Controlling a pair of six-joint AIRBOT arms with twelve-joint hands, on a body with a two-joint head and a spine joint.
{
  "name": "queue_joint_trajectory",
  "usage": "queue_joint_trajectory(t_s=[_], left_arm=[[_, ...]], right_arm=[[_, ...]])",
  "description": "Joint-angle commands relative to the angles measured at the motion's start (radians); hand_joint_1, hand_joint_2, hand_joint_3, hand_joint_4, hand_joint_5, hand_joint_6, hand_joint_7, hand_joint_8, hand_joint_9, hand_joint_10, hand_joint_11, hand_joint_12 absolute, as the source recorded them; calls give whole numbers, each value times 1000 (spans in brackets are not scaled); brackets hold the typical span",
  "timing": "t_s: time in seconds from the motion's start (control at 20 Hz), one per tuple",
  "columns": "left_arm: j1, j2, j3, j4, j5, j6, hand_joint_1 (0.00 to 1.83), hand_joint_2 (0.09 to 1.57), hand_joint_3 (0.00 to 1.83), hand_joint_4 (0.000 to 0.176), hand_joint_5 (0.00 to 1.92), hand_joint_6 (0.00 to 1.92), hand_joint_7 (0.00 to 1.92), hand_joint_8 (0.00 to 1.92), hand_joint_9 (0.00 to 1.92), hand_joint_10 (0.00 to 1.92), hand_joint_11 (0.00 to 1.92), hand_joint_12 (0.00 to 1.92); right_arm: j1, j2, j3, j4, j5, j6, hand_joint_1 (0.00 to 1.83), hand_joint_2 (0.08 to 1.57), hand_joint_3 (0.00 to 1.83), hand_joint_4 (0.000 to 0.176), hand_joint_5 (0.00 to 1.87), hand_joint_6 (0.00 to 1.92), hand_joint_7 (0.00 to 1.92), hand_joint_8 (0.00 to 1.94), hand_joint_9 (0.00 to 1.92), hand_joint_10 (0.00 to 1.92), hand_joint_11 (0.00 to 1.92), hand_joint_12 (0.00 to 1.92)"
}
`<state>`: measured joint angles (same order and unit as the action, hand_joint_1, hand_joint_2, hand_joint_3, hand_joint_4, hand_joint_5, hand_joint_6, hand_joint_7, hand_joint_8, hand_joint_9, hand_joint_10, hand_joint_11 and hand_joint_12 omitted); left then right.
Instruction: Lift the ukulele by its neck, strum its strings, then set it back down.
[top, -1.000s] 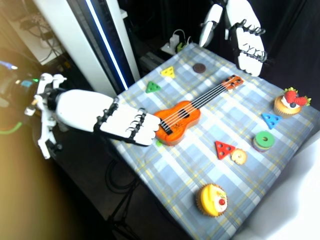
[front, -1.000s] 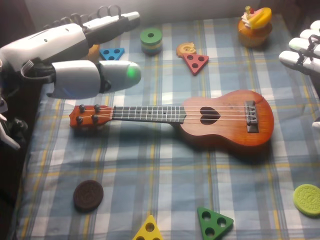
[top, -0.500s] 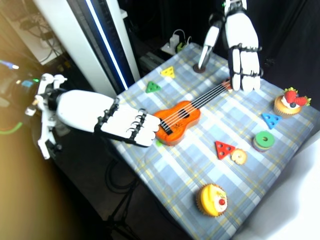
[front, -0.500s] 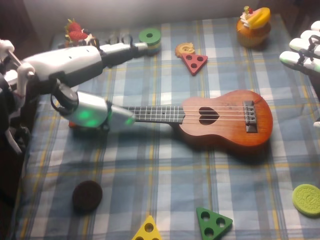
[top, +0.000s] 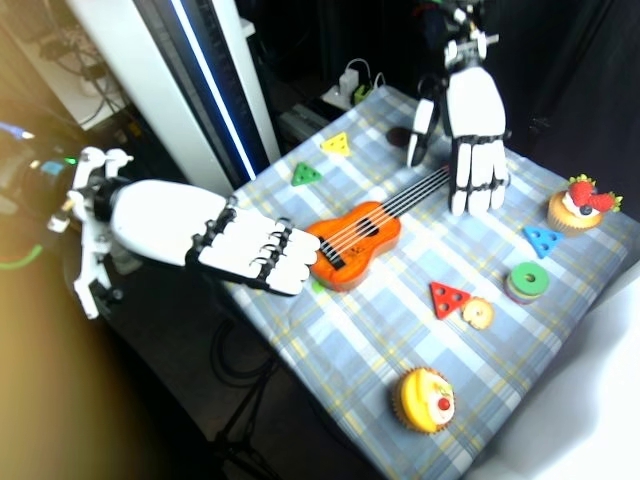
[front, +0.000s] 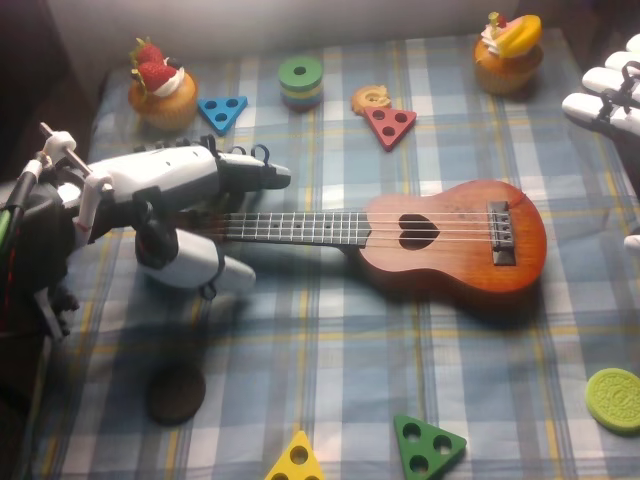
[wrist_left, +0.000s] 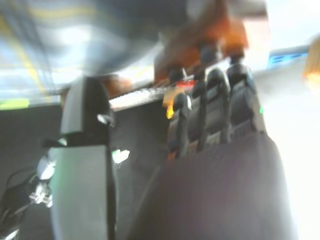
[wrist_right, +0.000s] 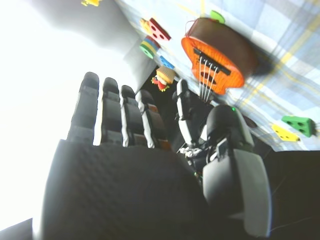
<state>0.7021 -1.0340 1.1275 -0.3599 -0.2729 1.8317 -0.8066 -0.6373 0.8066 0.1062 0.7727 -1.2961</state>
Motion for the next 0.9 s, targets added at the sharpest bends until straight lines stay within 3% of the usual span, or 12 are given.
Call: queue_joint_trajectory(t_s=[0.0,0.05,0.1,0.15,0.2,0.25,0.3,0.4,0.55,0.65,0.7,0.85], left_arm=[[0,-14,9,-11,-67,-5,1086,1098,0,63,418,322,494,130,412,224,0,1179],[4,-19,13,-16,-64,-5,1099,1107,1,47,385,641,550,225,433,460,0,1378],[9,-22,16,-21,-64,-5,1024,1199,20,8,667,1212,518,906,424,1171,156,1717],[12,-23,16,-24,-64,-5,1104,1165,2,0,841,1178,642,1475,593,1691,516,1880],[13,-24,16,-24,-65,-4,1138,1153,0,0,887,1156,708,1696,695,1855,670,1913],[13,-25,15,-24,-67,-3,1260,1047,0,0,874,1661,869,1876,956,1908,956,1919],[13,-25,14,-24,-69,-1,1315,1082,0,0,844,1869,914,1912,1054,1918,1080,1921],[13,-16,2,-24,-91,0,1401,1079,0,0,972,1919,1066,1921,1238,1921,1346,1921],[12,16,-33,-19,-146,1,1377,1096,2,0,972,1921,1161,1921,1309,1921,1420,1921],[0,36,-51,-13,-182,1,1376,1122,11,0,971,1921,1187,1921,1339,1921,1461,1921],[-11,40,-51,-12,-186,-1,1364,1134,15,0,963,1921,1196,1921,1366,1921,1470,1921],[-30,50,-49,26,-188,-53,1365,1147,15,0,1001,1921,1187,1921,1359,1921,1489,1921]], right_arm=[[16,13,1,10,135,-3,212,1308,7,0,0,0,0,0,0,0,0,0],[16,14,1,12,136,-3,216,1304,4,0,0,0,0,0,0,0,0,0],[16,15,1,13,139,-3,205,1310,6,0,0,0,0,0,0,0,9,5],[16,15,1,14,141,-3,220,1310,5,0,0,0,0,0,0,0,1,0],[16,15,1,14,143,-3,243,1316,5,0,0,0,0,0,0,0,0,0],[16,15,1,15,144,-3,239,1318,5,0,0,0,0,0,0,0,0,0],[16,15,1,15,145,-3,238,1319,5,0,0,0,0,0,0,0,0,0],[16,17,0,16,154,-3,222,1312,1,0,0,0,0,0,0,0,0,0],[16,25,-6,18,181,-1,270,1333,8,11,0,0,0,0,0,0,0,0],[16,33,-13,18,207,-1,387,1360,13,29,0,0,0,0,0,0,0,0],[15,37,-16,18,217,-1,376,1366,12,55,0,0,0,0,0,0,0,0],[15,41,-18,17,229,-1,323,1356,2,64,0,0,0,0,0,0,0,0]])
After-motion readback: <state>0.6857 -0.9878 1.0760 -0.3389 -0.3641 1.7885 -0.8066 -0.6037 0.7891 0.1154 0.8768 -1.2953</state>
